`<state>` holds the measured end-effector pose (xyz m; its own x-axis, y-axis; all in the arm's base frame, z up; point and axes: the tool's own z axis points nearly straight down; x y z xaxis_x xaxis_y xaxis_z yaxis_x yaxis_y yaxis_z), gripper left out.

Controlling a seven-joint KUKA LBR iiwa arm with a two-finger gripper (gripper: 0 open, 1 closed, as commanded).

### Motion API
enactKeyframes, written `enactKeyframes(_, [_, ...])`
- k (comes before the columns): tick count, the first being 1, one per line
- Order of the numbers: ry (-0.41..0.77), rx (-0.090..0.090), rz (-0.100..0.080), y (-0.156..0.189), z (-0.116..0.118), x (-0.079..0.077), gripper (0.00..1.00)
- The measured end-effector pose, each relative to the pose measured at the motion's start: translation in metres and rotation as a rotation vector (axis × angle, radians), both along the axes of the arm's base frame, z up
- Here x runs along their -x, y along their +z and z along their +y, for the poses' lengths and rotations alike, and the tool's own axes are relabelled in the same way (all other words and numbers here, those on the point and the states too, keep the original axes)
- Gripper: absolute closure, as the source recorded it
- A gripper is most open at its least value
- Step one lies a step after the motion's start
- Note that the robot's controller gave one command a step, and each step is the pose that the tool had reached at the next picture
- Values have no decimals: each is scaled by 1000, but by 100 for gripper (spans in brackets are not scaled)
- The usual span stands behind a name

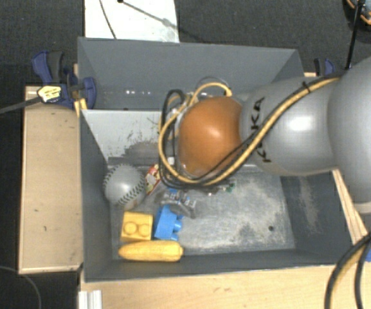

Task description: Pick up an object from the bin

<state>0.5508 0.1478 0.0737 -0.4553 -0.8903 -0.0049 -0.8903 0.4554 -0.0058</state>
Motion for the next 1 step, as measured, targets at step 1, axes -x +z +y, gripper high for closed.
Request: enactKeyframes(1, [-1, 0, 0, 0, 0, 0, 100])
